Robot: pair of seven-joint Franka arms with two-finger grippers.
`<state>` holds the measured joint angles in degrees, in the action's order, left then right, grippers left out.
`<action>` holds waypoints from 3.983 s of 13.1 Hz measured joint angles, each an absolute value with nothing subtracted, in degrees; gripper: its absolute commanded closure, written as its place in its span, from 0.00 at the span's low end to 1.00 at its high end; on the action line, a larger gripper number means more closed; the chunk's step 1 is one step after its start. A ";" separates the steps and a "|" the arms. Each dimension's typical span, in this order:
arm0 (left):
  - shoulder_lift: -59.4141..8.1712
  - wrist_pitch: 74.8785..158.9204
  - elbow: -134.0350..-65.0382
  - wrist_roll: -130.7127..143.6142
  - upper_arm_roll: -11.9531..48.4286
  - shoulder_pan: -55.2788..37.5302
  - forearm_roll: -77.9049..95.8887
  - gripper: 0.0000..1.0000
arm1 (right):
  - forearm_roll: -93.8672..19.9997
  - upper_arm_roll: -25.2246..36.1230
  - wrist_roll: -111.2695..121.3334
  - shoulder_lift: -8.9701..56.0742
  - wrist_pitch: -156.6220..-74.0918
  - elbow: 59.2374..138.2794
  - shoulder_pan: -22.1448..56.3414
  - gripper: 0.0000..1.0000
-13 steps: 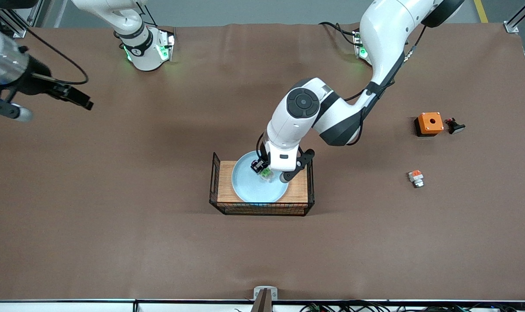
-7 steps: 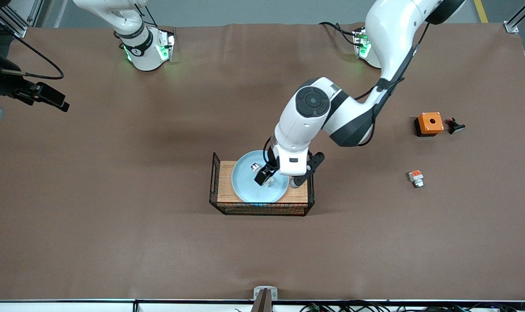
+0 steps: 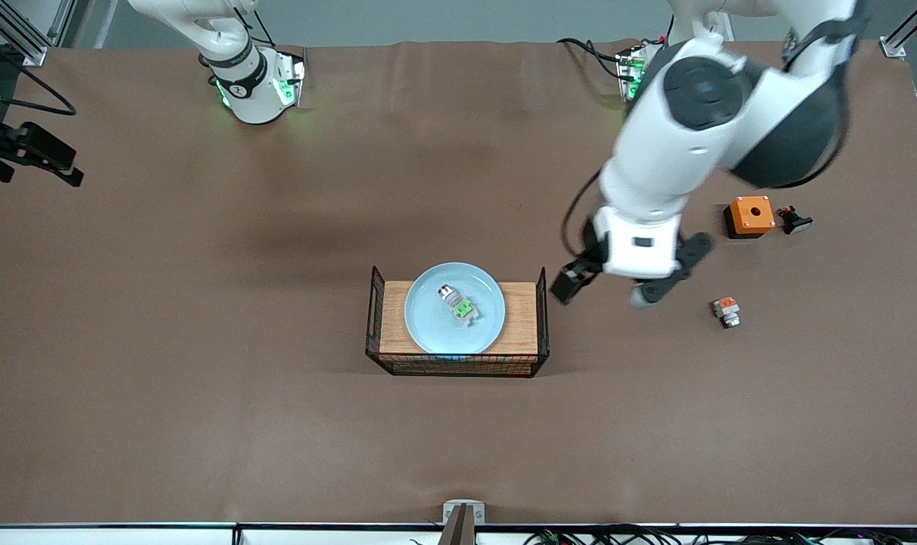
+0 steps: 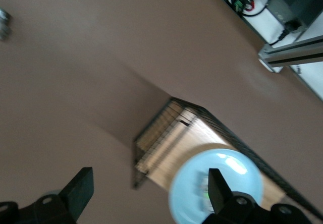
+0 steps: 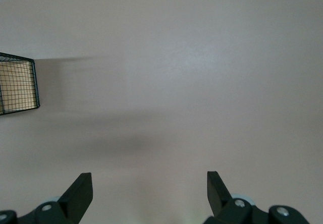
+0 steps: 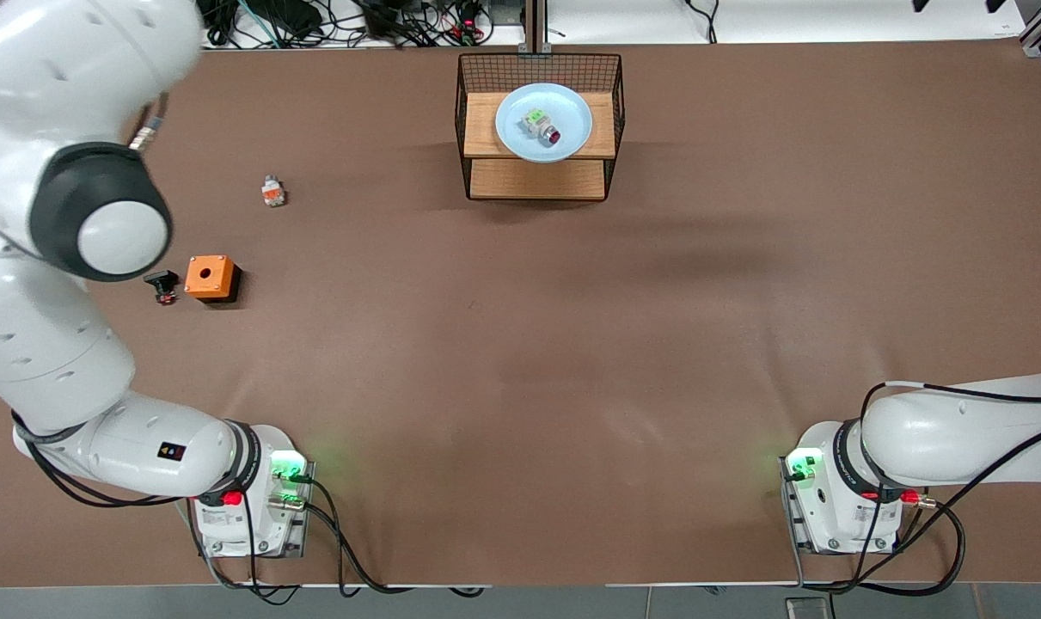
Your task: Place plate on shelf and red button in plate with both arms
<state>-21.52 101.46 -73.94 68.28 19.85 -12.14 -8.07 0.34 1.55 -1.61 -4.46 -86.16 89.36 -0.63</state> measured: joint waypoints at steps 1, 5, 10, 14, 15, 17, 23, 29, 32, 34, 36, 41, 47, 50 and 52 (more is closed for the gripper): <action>-20.28 98.27 -74.08 64.10 19.79 -10.09 -8.07 0.00 | 0.32 1.69 -0.76 -4.47 -86.12 89.00 -1.18 0.00; -19.16 93.98 -75.01 49.68 19.71 -2.73 -8.07 0.00 | 0.24 1.19 -0.33 -4.47 -86.01 88.37 -1.29 0.00; -18.08 93.05 -75.05 34.62 19.68 1.64 -8.07 0.00 | 0.24 0.83 -0.31 -4.46 -85.90 88.20 -1.09 0.00; -14.34 88.78 -75.04 25.96 19.61 3.20 -8.12 0.00 | 0.24 0.83 -0.28 -4.45 -85.78 88.20 -1.09 0.00; -13.34 87.52 -75.08 23.07 19.60 4.41 -8.12 0.00 | 0.24 0.83 -0.28 -4.45 -85.77 88.20 -1.09 0.00; -11.89 86.67 -75.29 18.27 19.58 7.22 -8.12 0.00 | 0.24 0.84 -0.28 -4.45 -85.76 88.20 -1.09 0.00; -8.68 86.47 -79.01 14.98 19.62 10.18 -6.52 0.00 | 0.24 0.84 -0.27 -4.45 -85.75 88.20 -1.09 0.00; 0.10 89.12 -90.75 14.70 8.32 -0.88 -5.76 0.00 | 0.24 0.83 -0.24 -4.44 -85.75 88.20 -1.09 0.00; 4.35 92.79 -97.33 14.25 5.35 -3.51 -5.63 0.00 | 0.24 0.83 -0.23 -4.44 -85.75 88.20 -1.09 0.00; 6.27 95.05 -101.04 14.23 5.03 -4.07 -5.56 0.00 | 0.24 0.83 -0.22 -4.44 -85.75 88.20 -1.09 0.00; 6.93 95.56 -102.24 14.23 4.99 -4.28 -5.55 0.00 | 0.24 0.82 -0.20 -4.44 -85.75 88.20 -1.09 0.00; 7.01 95.63 -102.57 14.21 5.21 -4.39 -5.51 0.00 | 0.24 0.78 -0.02 -4.38 -85.75 88.20 -1.07 0.00; 7.60 92.10 -101.29 14.19 5.85 -2.64 0.70 0.00 | 0.24 0.76 0.12 -4.33 -85.75 88.20 -1.05 0.00; 8.40 87.73 -98.82 14.19 5.91 -2.64 0.76 0.00 | 0.24 0.75 0.14 -4.33 -85.75 88.20 -1.04 0.00; 9.04 86.96 -98.13 14.19 5.92 -2.56 0.76 0.00 | 0.24 0.75 0.14 -4.33 -85.75 88.20 -1.04 0.00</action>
<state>9.04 86.96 -98.13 14.19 5.92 -2.56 0.76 0.24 0.75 0.14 -4.33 -85.75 88.20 -1.04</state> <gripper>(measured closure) 0.000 0.000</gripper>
